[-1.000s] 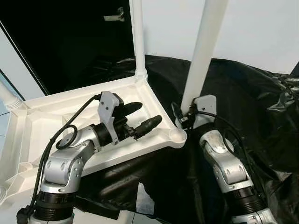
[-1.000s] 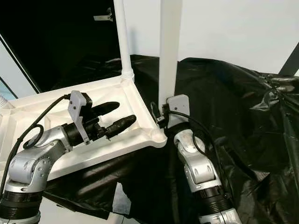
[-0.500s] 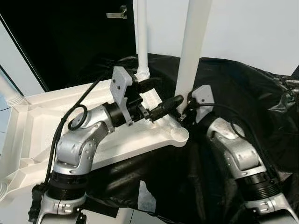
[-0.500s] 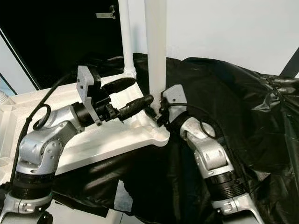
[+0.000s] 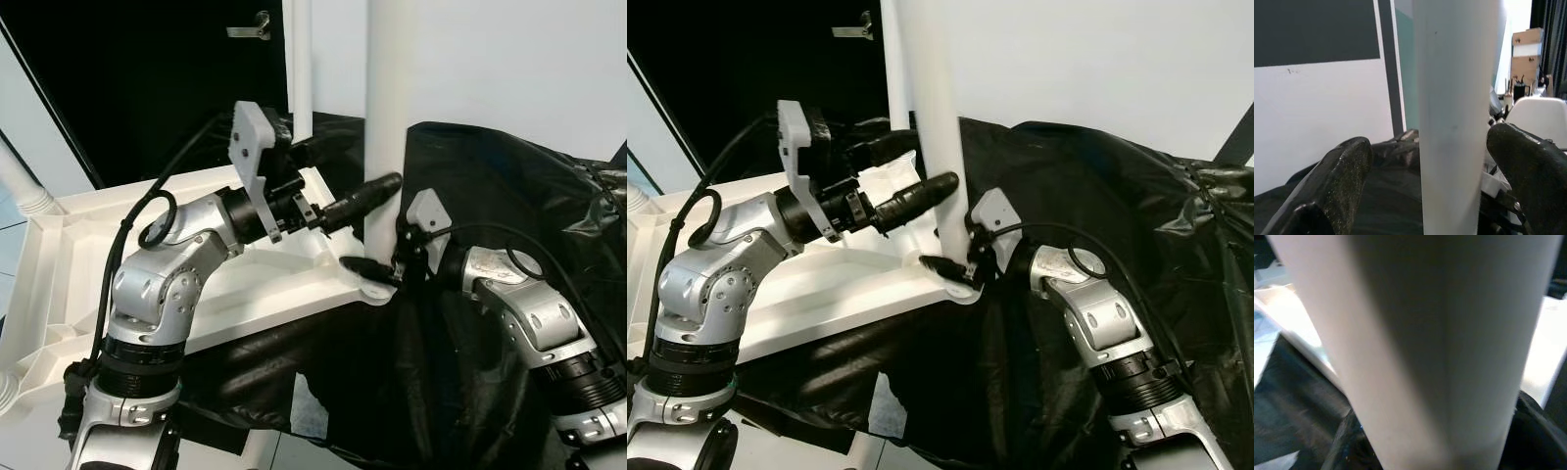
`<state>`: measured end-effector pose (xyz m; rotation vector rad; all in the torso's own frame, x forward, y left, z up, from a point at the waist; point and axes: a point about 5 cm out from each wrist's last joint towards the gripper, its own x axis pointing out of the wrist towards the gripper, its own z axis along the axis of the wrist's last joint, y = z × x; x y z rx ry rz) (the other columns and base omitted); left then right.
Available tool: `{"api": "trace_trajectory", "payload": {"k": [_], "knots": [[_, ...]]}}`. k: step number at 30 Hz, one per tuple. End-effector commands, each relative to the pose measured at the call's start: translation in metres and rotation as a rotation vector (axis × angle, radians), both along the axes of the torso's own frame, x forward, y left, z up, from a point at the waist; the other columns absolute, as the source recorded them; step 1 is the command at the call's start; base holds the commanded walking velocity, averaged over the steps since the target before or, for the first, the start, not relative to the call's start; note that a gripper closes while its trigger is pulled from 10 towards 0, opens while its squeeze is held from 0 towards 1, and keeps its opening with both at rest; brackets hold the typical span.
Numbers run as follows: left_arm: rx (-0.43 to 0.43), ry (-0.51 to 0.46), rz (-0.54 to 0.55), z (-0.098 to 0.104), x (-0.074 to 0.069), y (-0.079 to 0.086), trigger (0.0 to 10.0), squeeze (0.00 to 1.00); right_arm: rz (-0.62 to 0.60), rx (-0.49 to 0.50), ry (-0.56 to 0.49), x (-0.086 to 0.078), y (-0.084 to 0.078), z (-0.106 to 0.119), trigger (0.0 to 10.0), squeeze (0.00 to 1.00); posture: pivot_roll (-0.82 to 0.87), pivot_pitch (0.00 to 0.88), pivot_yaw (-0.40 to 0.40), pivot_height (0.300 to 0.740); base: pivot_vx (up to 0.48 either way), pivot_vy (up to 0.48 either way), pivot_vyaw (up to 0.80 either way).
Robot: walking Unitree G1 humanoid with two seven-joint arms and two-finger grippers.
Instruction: Building children table
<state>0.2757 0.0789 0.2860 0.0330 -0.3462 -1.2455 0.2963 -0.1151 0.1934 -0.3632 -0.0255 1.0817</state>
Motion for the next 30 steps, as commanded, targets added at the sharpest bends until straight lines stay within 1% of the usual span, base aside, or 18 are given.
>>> {"api": "trace_trajectory", "payload": {"k": [1, 5, 8, 10, 15, 16, 21, 26, 30], "knots": [[0.059, -0.042, -0.169, 0.002, -0.011, -0.007, 10.0, 0.0, 0.027, -0.015, 0.005, -0.001, 0.0, 0.001, 10.0, 0.0, 0.04, 0.0, -0.039, 0.74, 0.0, 0.0, 0.0], [0.1, -0.028, -0.182, -0.006, -0.011, -0.011, 10.0, 0.0, 0.063, -0.039, 0.011, -0.002, 0.001, 0.001, 10.0, 0.0, 0.04, 0.0, -0.036, 0.74, 0.0, 0.0, 0.0], [0.11, -0.023, -0.184, -0.009, -0.01, -0.012, 10.0, 0.0, 0.071, -0.045, 0.012, -0.002, 0.002, 0.001, 10.0, 0.0, 0.04, 0.0, -0.034, 0.74, 0.0, 0.0, 0.0], [0.13, 0.003, -0.201, -0.014, -0.011, -0.014, 10.0, 0.0, 0.095, -0.063, 0.014, -0.003, 0.003, 0.001, 10.0, 0.0, 0.04, 0.0, -0.03, 0.74, 0.0, 0.0, 0.0], [0.139, 0.01, -0.21, -0.018, -0.012, -0.016, 10.0, 0.0, 0.119, -0.079, 0.022, -0.005, 0.004, 0.0, 10.0, 0.0, 0.03, 0.0, -0.03, 0.74, 0.0, 0.0, 0.0], [0.134, 0.016, -0.214, -0.017, -0.011, -0.017, 0.1, 0.0, 0.124, -0.083, 0.023, -0.005, 0.004, 0.0, 10.0, 0.0, 0.03, 0.0, -0.029, 0.74, 0.0, 0.0, 0.0], [0.124, 0.016, -0.217, -0.014, -0.01, -0.019, 0.0, 0.0, 0.131, -0.09, 0.026, -0.005, 0.004, 0.0, 10.0, 0.0, 0.03, 0.0, -0.029, 0.74, 0.0, 0.0, 0.0], [0.123, 0.013, -0.196, -0.011, -0.005, -0.019, 0.0, 0.0, 0.117, -0.108, 0.012, -0.003, 0.001, 0.001, 10.0, 0.0, 0.03, 0.0, -0.024, 0.74, 0.0, 0.0, 0.0], [0.119, 0.006, -0.183, -0.008, -0.005, -0.019, 0.0, 0.0, 0.098, -0.096, -0.001, -0.001, 0.0, 0.002, 10.0, 0.0, 0.03, 0.0, -0.02, 0.74, 0.0, 0.0, 0.0]]}}
